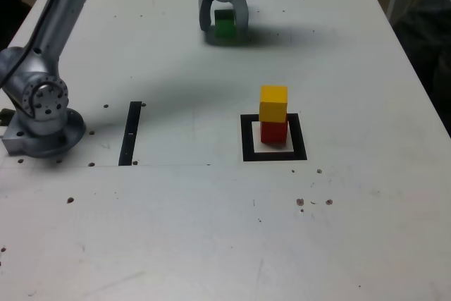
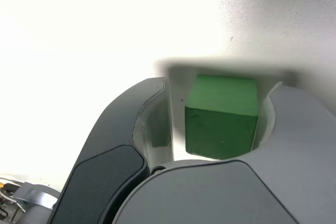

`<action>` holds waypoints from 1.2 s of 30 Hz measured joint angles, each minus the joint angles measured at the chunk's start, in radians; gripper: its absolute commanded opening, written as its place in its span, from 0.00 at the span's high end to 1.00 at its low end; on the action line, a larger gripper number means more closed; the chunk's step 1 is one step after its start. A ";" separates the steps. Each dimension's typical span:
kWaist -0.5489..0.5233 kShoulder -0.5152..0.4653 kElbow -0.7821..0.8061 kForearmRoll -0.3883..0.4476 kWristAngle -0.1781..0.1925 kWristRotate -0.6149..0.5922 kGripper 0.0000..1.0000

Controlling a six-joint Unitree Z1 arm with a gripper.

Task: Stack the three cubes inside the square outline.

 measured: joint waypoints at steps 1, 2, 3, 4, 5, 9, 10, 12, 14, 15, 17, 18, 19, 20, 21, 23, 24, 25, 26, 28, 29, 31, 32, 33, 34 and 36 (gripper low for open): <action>0.000 0.001 0.000 0.000 -0.001 0.000 0.68; 0.000 0.001 0.000 -0.001 -0.001 0.000 0.70; 0.000 0.002 0.000 -0.001 -0.002 0.000 0.71; 0.000 0.003 0.000 -0.001 -0.004 0.000 0.72; 0.000 0.003 0.000 -0.001 -0.006 0.000 0.72; -0.002 0.003 -0.006 0.012 -0.010 0.000 0.74; -0.005 0.002 -0.008 0.016 -0.010 0.000 0.75; -0.019 -0.008 -0.011 0.028 -0.010 0.000 0.77; -0.043 -0.038 -0.012 0.039 -0.012 0.000 0.79; -0.056 -0.059 -0.014 0.044 -0.016 0.000 0.80; -0.081 -0.094 -0.018 0.057 -0.024 -0.002 0.80; -0.095 -0.110 -0.019 0.069 -0.028 -0.006 0.80; -0.114 -0.128 -0.019 0.085 -0.031 -0.013 0.80; -0.135 -0.145 -0.021 0.100 -0.032 -0.023 0.80; -0.161 -0.163 -0.026 0.115 -0.032 -0.035 0.80; -0.220 -0.207 -0.041 0.147 -0.035 -0.062 0.80; -0.250 -0.228 -0.049 0.161 -0.039 -0.079 0.80; -0.276 -0.246 -0.053 0.174 -0.045 -0.095 0.80; -0.301 -0.260 -0.053 0.184 -0.051 -0.112 0.80; -0.355 -0.282 -0.048 0.194 -0.066 -0.150 0.80; -0.381 -0.289 -0.042 0.198 -0.073 -0.170 0.80; -0.439 -0.300 -0.024 0.202 -0.081 -0.215 0.80; -0.470 -0.303 -0.017 0.204 -0.083 -0.242 0.80; -0.497 -0.304 -0.013 0.206 -0.085 -0.262 0.80; -0.521 -0.305 -0.008 0.206 -0.087 -0.281 0.80; -0.548 -0.306 -0.002 0.207 -0.090 -0.298 0.80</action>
